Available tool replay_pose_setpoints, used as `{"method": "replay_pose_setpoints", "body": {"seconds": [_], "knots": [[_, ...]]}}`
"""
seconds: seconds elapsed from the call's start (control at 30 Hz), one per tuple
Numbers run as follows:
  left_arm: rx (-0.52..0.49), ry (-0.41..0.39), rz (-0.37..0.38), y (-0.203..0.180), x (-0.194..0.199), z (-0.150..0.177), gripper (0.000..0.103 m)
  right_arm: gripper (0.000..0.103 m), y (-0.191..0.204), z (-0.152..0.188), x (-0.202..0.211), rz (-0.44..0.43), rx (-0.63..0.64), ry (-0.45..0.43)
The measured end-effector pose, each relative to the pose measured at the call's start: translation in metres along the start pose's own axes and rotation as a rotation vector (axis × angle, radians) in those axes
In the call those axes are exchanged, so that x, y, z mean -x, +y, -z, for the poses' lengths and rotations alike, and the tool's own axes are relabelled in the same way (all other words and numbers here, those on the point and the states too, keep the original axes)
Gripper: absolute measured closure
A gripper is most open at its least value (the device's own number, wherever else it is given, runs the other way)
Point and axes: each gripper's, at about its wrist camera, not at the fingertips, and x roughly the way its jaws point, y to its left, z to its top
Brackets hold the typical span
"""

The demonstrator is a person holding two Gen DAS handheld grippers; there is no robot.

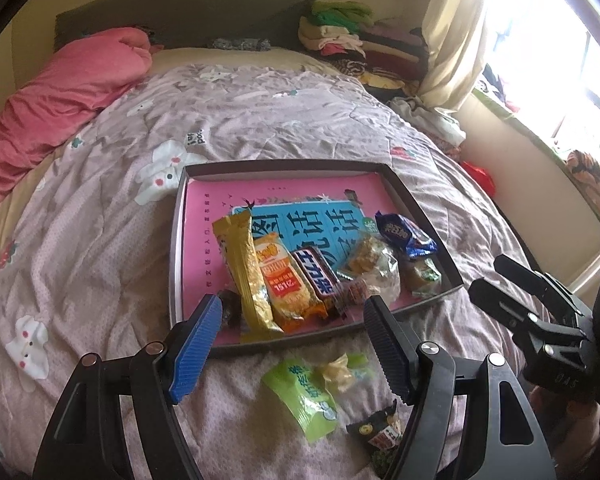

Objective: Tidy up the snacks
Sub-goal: 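Move both open grippers back to the snacks lying beside the tray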

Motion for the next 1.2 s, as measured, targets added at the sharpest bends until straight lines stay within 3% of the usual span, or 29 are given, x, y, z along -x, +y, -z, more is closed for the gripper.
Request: {"method": "replay_pose_setpoints", "body": {"seconds": [0.8, 1.2], "knots": [[-0.022, 0.074, 0.015, 0.001, -0.009, 0.021, 0.027, 0.011, 0.021, 0.042, 0.002, -0.019, 0.068, 0.091], [-0.093, 0.145, 0.013, -0.003, -0.024, 0.034, 0.027, 0.01, 0.046, 0.069, -0.006, -0.102, 0.157, 0.216]]}}
